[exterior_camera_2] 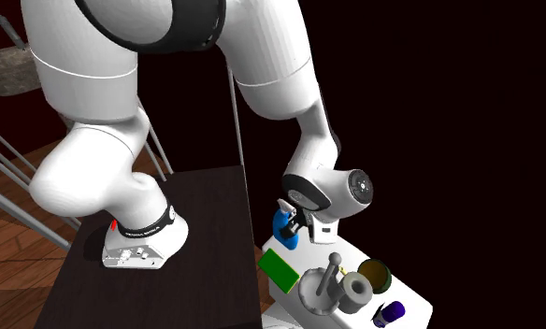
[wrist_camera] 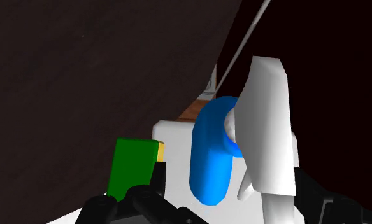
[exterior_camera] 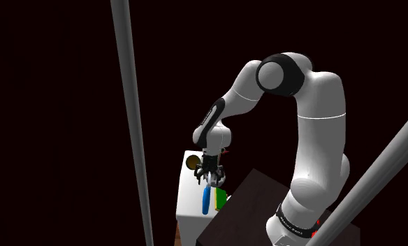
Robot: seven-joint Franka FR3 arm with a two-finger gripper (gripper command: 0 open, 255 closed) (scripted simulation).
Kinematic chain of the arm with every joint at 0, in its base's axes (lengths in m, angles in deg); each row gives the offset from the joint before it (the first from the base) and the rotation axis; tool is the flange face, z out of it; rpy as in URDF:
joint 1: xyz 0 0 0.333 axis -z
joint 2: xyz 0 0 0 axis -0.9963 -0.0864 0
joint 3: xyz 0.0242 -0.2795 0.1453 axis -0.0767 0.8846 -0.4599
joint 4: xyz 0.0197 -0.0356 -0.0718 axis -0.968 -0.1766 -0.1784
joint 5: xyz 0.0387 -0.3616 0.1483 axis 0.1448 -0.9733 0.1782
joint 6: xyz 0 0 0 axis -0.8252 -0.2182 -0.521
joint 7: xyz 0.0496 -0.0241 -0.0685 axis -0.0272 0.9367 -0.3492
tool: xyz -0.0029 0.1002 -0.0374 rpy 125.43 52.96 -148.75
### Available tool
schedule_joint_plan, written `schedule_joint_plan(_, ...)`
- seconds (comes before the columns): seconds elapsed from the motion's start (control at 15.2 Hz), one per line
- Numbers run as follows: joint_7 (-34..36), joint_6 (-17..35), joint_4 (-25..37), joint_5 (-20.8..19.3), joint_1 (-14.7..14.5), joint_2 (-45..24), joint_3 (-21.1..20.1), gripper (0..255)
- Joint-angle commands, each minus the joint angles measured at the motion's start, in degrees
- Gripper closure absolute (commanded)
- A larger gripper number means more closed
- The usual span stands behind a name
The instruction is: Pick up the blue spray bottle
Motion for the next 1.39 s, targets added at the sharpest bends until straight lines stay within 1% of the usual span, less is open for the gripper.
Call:
schedule_joint_plan(0.0,-0.04,1.04,1.00,1.26,0.37,-2.50,-0.25,0)
schedule_joint_plan(0.46,-2.29,5.14,3.60,2.94,1.03,-9.36,-1.26,0)
schedule_joint_plan(0.59,-2.29,5.14,3.60,2.94,1.04,-9.36,-1.27,0)
schedule_joint_plan(0.66,-2.31,5.17,3.54,2.95,1.04,-9.33,-1.28,255)
schedule_joint_plan(1.25,-2.29,5.14,3.60,2.94,1.04,-9.36,-1.27,255)
schedule_joint_plan(1.32,-2.01,4.63,3.21,2.74,0.94,-8.45,-1.13,255)
